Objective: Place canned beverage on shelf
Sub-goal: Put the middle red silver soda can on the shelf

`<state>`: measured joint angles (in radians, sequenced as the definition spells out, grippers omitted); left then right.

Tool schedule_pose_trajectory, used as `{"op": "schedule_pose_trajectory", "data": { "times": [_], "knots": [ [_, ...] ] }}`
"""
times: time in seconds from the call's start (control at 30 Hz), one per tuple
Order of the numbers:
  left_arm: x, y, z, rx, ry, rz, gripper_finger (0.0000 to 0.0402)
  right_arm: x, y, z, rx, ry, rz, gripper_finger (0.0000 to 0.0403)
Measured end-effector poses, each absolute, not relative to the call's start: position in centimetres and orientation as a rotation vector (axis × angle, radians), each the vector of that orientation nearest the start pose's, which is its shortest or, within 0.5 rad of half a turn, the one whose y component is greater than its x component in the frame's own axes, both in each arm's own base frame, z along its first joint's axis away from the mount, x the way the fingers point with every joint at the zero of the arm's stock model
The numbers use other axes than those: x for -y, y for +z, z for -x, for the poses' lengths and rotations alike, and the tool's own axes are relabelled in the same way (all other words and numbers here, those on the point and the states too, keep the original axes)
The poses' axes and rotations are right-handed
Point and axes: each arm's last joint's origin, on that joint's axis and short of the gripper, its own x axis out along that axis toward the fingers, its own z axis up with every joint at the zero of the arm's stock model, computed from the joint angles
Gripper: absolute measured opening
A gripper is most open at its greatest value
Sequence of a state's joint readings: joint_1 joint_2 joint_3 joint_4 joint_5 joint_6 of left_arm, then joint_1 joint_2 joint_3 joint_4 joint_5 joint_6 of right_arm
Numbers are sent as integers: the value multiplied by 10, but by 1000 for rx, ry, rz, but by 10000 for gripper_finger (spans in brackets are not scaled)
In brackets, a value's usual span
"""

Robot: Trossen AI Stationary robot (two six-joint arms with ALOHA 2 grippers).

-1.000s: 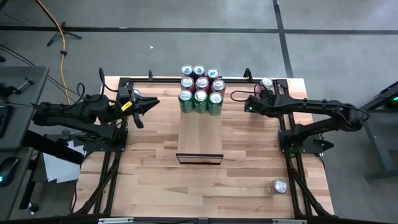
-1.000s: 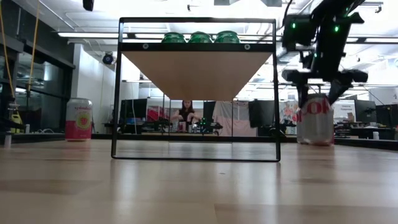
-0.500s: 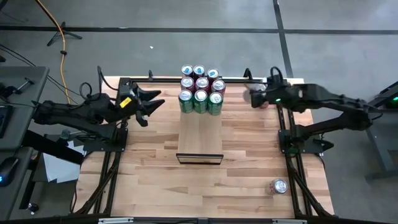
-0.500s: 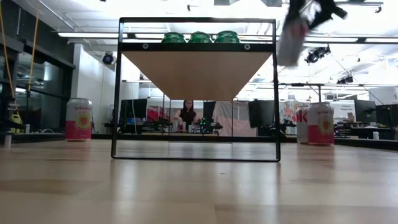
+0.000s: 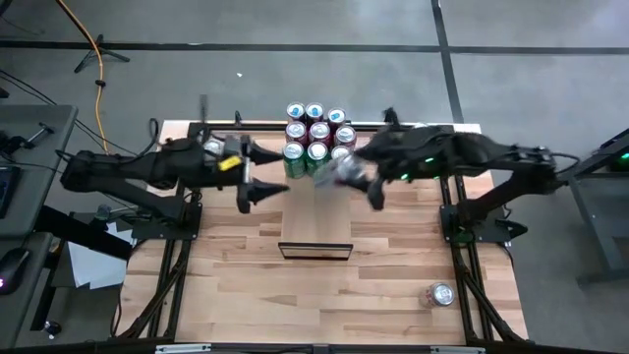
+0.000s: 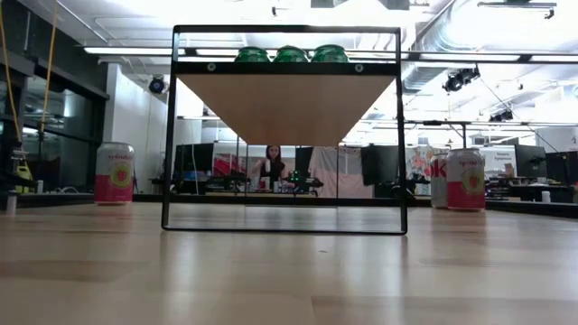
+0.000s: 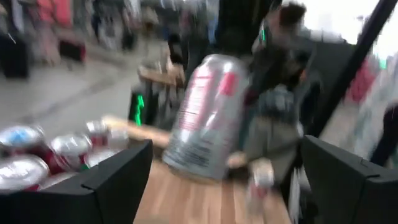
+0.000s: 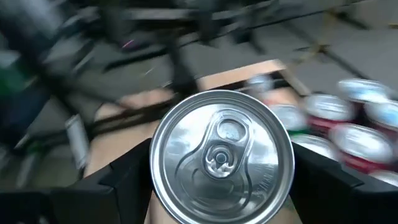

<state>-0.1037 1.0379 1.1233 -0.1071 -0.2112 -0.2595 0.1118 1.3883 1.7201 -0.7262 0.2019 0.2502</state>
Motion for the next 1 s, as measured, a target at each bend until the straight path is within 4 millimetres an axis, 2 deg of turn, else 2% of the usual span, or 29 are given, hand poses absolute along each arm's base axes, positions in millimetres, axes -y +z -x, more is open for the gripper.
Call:
{"op": "schedule_pose_trajectory", "data": {
  "times": [0.1,0.2,0.37,0.53,0.77,0.87,1.0],
  "knots": [
    [17,414,-232,-159,73,239,351,-35,465,-297,-416,-32,-124,286],
    [16,417,-242,-263,30,238,351,-38,467,-313,-467,-14,-67,286],
    [20,415,-257,-304,-99,231,351,-38,469,-331,-510,59,-49,286],
    [22,401,-271,-378,-126,237,351,-40,473,-340,-494,156,-54,286],
    [22,397,-279,-383,-135,184,347,-41,474,-341,-492,169,-56,286],
    [22,396,-279,-387,-137,177,320,-40,474,-341,-488,169,-52,286],
    [22,395,-281,-390,-136,171,244,-40,473,-341,-495,174,-40,286]
  ]
}}
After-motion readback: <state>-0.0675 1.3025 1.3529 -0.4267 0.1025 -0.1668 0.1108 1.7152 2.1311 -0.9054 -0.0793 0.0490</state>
